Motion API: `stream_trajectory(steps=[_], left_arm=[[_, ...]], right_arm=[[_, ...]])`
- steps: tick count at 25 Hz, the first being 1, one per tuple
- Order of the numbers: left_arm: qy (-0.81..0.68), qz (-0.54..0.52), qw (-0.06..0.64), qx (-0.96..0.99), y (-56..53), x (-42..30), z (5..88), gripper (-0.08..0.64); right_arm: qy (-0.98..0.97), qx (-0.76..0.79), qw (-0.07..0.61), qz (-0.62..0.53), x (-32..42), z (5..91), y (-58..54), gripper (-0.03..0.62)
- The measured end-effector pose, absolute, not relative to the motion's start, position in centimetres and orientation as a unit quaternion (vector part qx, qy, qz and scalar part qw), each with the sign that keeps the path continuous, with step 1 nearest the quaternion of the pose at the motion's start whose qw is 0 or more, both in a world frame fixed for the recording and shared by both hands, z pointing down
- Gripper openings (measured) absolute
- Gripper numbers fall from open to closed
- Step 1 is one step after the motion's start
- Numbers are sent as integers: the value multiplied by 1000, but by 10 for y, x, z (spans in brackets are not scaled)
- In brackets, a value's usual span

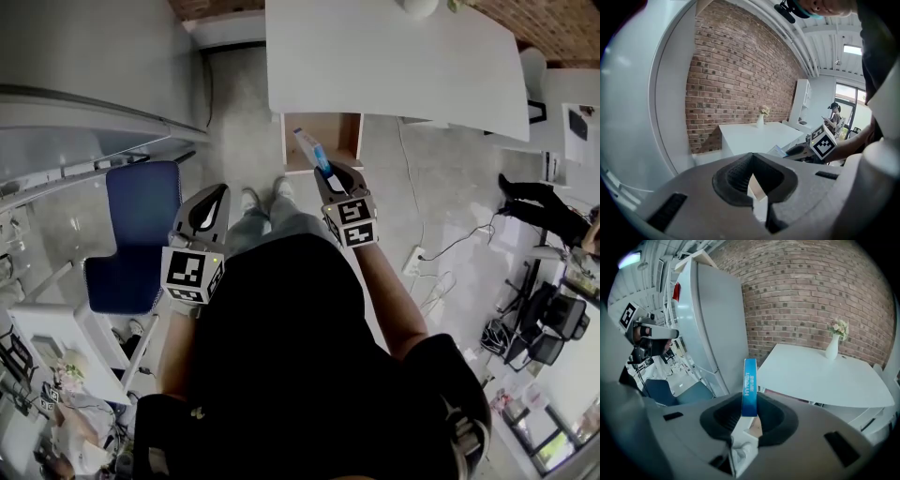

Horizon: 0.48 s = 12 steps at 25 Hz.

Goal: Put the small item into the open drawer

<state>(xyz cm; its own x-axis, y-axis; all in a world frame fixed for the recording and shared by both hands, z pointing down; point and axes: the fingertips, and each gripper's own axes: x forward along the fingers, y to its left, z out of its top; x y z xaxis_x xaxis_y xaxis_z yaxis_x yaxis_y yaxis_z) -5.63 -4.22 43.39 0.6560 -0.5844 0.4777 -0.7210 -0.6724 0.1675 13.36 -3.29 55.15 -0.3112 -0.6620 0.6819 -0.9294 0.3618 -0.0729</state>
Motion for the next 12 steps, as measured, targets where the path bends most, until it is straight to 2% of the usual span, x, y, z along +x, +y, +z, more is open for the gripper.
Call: stream_trajectory(steps=[12], left_arm=[[-414, 208, 192, 865, -56, -71, 444, 2]], right_arm=[[-763, 460, 360, 278, 128, 663, -49, 97]])
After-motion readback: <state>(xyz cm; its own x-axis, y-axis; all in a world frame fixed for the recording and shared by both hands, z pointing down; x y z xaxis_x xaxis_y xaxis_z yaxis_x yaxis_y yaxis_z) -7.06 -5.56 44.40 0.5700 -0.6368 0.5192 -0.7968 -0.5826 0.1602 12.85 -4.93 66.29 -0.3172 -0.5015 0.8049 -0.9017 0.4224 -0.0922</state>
